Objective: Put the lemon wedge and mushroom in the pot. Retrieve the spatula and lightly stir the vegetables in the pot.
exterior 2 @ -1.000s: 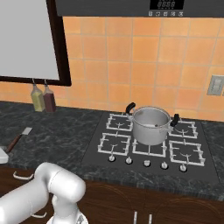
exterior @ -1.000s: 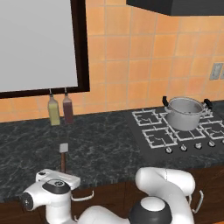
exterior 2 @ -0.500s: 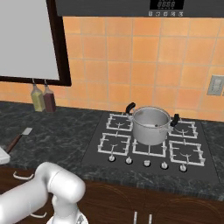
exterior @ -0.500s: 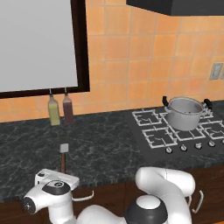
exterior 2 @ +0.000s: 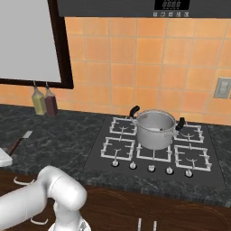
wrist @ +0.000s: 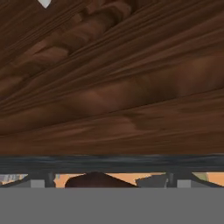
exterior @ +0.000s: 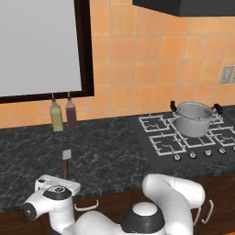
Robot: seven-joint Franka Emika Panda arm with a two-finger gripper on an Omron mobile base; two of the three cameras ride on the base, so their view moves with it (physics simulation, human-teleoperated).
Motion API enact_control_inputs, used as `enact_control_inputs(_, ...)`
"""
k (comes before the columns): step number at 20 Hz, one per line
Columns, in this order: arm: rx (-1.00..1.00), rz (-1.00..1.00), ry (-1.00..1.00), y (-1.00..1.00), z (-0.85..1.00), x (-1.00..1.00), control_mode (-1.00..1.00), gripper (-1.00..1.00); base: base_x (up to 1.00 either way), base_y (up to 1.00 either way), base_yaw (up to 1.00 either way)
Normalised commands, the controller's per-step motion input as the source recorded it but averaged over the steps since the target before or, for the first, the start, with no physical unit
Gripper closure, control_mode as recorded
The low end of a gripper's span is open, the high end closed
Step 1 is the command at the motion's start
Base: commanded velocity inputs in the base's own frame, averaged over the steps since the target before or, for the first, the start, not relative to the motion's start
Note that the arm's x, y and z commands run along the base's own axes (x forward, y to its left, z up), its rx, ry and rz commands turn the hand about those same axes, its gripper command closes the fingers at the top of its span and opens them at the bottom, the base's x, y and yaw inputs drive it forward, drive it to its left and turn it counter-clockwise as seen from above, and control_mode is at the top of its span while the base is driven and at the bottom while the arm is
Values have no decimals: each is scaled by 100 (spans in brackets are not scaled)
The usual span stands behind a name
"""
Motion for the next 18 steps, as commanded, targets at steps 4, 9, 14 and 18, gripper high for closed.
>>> enact_control_inputs(4,0,0,0,9,-22,5,-100,-100,0,0,0)
enact_control_inputs(9,0,0,-7,1,0,0,-100,100,0,0,0)
enact_control_inputs(14,0,0,-6,0,0,0,-100,100,0,0,0)
enact_control_inputs(18,0,0,-1,0,2,0,-100,100,0,0,0)
